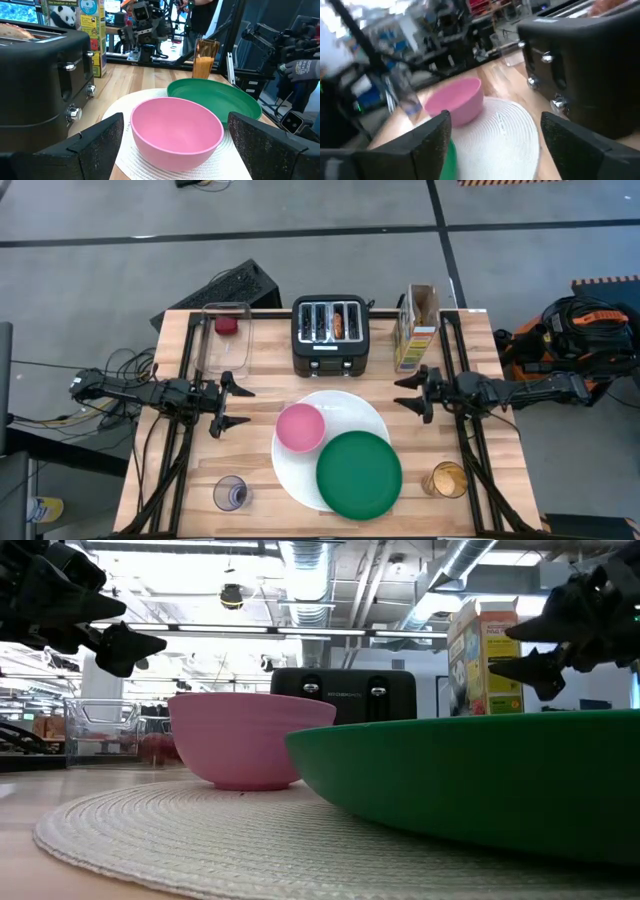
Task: Arrange a breakfast setting
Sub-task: Put the toasted bagel on the green plate
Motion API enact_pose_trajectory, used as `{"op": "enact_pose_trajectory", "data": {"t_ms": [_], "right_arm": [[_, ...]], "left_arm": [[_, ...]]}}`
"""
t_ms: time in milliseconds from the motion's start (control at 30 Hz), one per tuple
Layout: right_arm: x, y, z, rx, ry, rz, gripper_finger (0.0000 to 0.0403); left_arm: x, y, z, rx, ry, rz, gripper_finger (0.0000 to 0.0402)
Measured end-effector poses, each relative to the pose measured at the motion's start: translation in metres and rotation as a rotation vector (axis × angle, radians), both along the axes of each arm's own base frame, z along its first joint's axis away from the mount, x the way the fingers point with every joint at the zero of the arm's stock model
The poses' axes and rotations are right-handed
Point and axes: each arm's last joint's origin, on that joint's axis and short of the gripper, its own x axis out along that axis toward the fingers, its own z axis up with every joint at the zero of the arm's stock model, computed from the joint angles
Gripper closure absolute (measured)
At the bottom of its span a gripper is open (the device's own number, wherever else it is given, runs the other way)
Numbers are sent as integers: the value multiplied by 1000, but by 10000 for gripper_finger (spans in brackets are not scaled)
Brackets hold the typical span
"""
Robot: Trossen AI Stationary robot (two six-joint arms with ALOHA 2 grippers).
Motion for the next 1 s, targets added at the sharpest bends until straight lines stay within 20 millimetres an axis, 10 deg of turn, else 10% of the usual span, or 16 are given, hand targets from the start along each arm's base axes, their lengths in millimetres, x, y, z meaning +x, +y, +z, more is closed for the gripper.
{"op": "enact_pose_trajectory", "data": {"t_ms": [1000], "right_arm": [[-13,4,70,179,-566,155,83]], "left_arm": [[0,0,0,0,0,0,58]]}}
